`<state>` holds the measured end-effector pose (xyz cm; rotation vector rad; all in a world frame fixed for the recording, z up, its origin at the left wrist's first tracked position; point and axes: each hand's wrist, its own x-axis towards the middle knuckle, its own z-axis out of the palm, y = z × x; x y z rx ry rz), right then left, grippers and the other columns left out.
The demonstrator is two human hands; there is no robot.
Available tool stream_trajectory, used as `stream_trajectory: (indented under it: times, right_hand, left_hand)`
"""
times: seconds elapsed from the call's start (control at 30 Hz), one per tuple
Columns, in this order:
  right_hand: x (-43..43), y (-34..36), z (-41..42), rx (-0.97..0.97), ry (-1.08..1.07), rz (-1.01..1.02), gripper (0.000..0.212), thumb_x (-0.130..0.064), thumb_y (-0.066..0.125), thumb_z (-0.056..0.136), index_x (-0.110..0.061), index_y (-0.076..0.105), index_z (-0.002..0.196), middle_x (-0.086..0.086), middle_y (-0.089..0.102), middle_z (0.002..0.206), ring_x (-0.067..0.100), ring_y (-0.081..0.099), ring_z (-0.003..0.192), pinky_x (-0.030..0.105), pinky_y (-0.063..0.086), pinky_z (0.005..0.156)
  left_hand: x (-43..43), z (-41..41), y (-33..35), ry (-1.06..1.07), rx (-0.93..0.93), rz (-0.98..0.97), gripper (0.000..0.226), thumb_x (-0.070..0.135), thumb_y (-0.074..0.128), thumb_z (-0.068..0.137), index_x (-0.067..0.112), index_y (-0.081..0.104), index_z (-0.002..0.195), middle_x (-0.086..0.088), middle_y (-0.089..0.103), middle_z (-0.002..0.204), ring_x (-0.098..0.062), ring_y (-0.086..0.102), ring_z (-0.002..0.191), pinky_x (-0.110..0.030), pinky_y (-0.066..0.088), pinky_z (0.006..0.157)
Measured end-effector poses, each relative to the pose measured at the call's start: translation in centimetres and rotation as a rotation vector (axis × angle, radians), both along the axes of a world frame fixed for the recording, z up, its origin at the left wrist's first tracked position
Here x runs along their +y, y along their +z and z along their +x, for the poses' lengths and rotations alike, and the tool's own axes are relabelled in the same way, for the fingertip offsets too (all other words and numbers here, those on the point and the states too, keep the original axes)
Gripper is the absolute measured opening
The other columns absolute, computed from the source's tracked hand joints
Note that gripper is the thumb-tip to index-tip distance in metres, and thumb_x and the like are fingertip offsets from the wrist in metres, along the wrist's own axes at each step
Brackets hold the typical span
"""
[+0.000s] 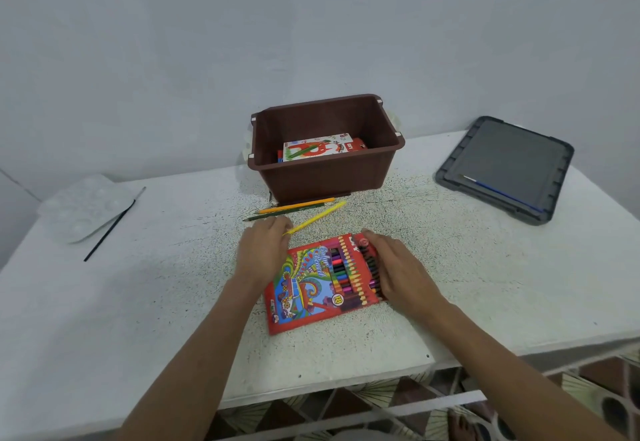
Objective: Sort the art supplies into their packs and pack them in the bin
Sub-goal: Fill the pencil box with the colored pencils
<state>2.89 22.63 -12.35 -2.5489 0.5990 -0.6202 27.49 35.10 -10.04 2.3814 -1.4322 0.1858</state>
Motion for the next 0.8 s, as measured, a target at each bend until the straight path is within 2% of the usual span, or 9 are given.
stream_trajectory:
  times: [0.07,0.13,0.2,0.27,0.33,0.4,0.6,0.73,0.8]
  right_hand:
    - [0.1,0.0,0.0,-0.011,-0.018,0.031,0.05,-0.023,0.04,0.1,-0.023,0.028,0.149,0.003,0.047,0.137,0.014,0.048,0.119,0.032,0.047,0.091]
    - [0.0,0.2,0.2,-0.053,-0.045,0.09,0.05,-0.02,0.038,0.101,-0.024,0.028,0.149,0.0,0.049,0.132,0.011,0.051,0.112,0.03,0.047,0.09]
    - [-0.2,0.6,0.5,-0.086,-0.077,0.169,0.047,-0.02,0.04,0.102,-0.026,0.031,0.148,-0.004,0.048,0.129,0.006,0.053,0.106,0.03,0.048,0.088]
    - [-0.5,1.1,1.0,-0.081,-0.076,0.178,0.044,-0.023,0.043,0.102,-0.025,0.034,0.146,-0.006,0.045,0.131,0.005,0.053,0.106,0.033,0.05,0.089]
    - [-0.6,1.6,1.8,-0.079,-0.071,0.144,0.042,-0.027,0.046,0.102,-0.023,0.039,0.142,-0.004,0.044,0.133,0.008,0.052,0.11,0.034,0.05,0.09]
    - [-0.4,1.9,2.5,-0.1,-0.074,0.097,0.039,-0.029,0.049,0.101,-0.023,0.045,0.139,-0.002,0.047,0.131,0.01,0.05,0.113,0.031,0.048,0.091]
    - [0.2,3.0,4.4,-0.108,-0.027,-0.075,0.031,-0.026,0.058,0.095,-0.02,0.061,0.125,0.001,0.057,0.107,0.017,0.052,0.098,0.029,0.045,0.079]
    - [0.0,3.2,4.8,-0.085,0.005,-0.18,0.027,-0.027,0.051,0.096,-0.016,0.067,0.113,0.001,0.059,0.093,0.019,0.05,0.084,0.029,0.041,0.068]
    - [-0.6,3.3,4.6,-0.048,-0.011,-0.237,0.025,-0.027,0.051,0.095,-0.015,0.069,0.109,0.0,0.062,0.091,0.018,0.051,0.081,0.029,0.04,0.066]
  left_hand:
    - [0.1,-0.5,0.1,-0.048,0.03,-0.088,0.03,0.017,0.057,0.096,0.015,0.06,0.125,-0.003,0.064,0.105,-0.023,0.061,0.09,-0.04,0.053,0.075]
    - [0.1,-1.2,0.3,-0.052,0.106,-0.188,0.028,0.017,0.055,0.097,0.014,0.06,0.124,-0.002,0.062,0.104,-0.018,0.059,0.087,-0.036,0.052,0.072]
    - [0.1,-2.1,0.7,-0.019,0.293,-0.3,0.017,0.019,0.056,0.096,0.019,0.061,0.113,0.003,0.063,0.102,-0.01,0.061,0.086,-0.03,0.052,0.072]
    - [0.0,-2.8,1.3,0.026,0.577,-0.406,0.009,0.019,0.062,0.093,0.024,0.061,0.101,0.009,0.067,0.097,-0.005,0.064,0.086,-0.027,0.054,0.075]
    - [-0.1,-3.3,1.8,0.038,0.784,-0.457,0.01,0.015,0.069,0.089,0.023,0.064,0.094,0.007,0.07,0.092,-0.007,0.068,0.086,-0.027,0.056,0.079]
    - [-0.2,-3.8,2.2,-0.002,0.903,-0.466,0.01,0.011,0.073,0.085,0.018,0.068,0.091,0.001,0.072,0.09,-0.011,0.07,0.086,-0.031,0.057,0.082]
    - [-0.3,-5.3,2.9,-0.064,1.106,-0.458,0.011,0.008,0.075,0.083,0.011,0.07,0.092,-0.008,0.074,0.088,-0.023,0.072,0.087,-0.043,0.058,0.083]
    - [-0.4,-5.8,3.3,-0.102,1.126,-0.443,0.013,0.007,0.075,0.083,0.008,0.07,0.095,-0.005,0.074,0.089,-0.017,0.071,0.088,-0.039,0.058,0.085]
    - [-0.1,-5.5,3.1,-0.09,1.088,-0.378,0.015,0.017,0.075,0.084,0.013,0.069,0.098,-0.002,0.073,0.092,-0.013,0.07,0.088,-0.041,0.059,0.083]
